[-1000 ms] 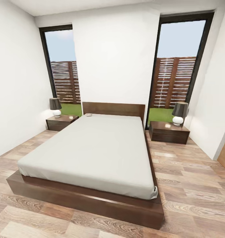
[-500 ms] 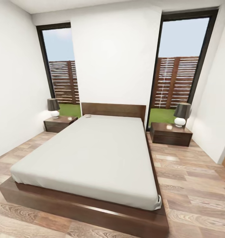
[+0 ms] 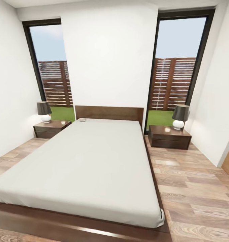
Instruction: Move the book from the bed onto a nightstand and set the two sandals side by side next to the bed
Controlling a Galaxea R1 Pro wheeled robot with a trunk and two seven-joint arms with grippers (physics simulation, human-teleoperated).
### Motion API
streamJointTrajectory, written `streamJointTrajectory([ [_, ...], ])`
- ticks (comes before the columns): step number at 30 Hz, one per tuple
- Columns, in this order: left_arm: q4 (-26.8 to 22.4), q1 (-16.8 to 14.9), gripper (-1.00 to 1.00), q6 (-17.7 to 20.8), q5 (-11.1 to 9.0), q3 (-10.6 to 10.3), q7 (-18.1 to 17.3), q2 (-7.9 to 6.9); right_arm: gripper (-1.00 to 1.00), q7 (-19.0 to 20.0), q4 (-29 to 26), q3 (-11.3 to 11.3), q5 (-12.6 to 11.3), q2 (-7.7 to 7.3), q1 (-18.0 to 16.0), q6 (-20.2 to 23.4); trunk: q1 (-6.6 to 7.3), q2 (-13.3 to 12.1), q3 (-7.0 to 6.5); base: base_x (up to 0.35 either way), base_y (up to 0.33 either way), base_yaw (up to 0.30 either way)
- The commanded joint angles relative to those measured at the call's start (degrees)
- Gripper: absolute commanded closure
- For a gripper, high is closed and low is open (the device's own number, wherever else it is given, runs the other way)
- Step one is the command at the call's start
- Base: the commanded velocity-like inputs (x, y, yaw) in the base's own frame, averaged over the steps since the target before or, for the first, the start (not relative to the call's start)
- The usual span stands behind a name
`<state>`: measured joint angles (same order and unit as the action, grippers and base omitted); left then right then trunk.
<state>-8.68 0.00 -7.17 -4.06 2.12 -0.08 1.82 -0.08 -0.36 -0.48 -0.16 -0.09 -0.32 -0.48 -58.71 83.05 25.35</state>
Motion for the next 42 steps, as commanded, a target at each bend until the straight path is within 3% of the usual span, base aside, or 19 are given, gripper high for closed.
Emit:
streamJointTrajectory([
  [1,0.0,0.0,-1.00,-0.1,-0.4,0.2,0.0,0.02,-1.00,0.0,0.0,0.0,0.0,0.00,0.0,0.0,-0.02,0.0,0.05,0.158,0.000,-0.272],
  [42,0.0,0.0,-1.00,-0.1,-0.3,0.1,0.0,0.02,-1.00,-0.1,0.0,-0.1,0.0,0.00,0.0,0.0,-0.02,0.0,0.05,0.008,0.000,-0.282],
])
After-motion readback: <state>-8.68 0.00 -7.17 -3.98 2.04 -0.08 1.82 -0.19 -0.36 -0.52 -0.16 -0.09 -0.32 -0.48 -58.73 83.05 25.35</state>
